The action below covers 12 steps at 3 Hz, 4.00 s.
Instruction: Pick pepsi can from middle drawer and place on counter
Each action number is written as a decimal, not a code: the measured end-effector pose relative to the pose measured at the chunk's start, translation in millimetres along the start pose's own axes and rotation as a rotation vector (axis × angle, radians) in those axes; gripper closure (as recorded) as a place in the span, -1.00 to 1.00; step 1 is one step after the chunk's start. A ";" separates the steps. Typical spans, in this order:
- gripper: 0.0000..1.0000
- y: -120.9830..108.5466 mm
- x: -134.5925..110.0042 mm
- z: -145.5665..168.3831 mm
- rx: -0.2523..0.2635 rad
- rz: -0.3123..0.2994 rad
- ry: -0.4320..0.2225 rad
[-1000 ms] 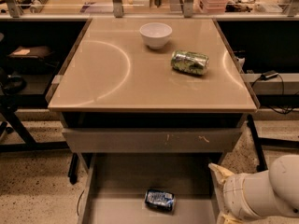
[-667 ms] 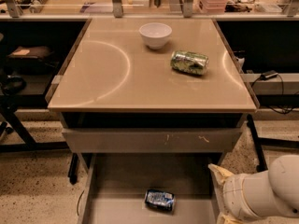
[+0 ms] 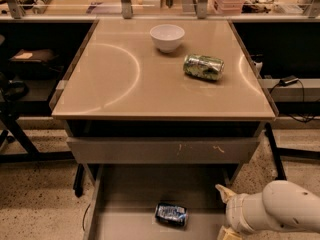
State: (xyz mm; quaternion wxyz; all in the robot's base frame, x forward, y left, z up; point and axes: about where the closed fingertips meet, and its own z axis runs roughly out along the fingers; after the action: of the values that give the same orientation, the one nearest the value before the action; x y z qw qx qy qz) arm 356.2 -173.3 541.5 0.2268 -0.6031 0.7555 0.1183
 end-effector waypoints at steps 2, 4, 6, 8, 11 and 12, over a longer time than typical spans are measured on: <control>-1.00 -16.8 40.1 100.7 0.054 0.063 -0.151; -1.00 -2.6 44.4 122.5 0.019 0.087 -0.177; -1.00 -13.4 32.7 135.9 0.052 0.059 -0.196; -1.00 -40.0 -7.3 148.8 0.049 0.006 -0.309; -1.00 -22.7 -50.2 193.4 -0.053 -0.071 -0.400; -1.00 -26.5 -41.2 202.7 -0.033 -0.066 -0.379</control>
Offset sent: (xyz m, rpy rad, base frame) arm 0.0365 0.0208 -0.1684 0.2769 -0.0783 -0.0969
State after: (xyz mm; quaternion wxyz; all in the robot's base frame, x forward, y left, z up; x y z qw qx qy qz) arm 429.3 -52.7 387.9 0.3588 -0.5981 0.6772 0.2343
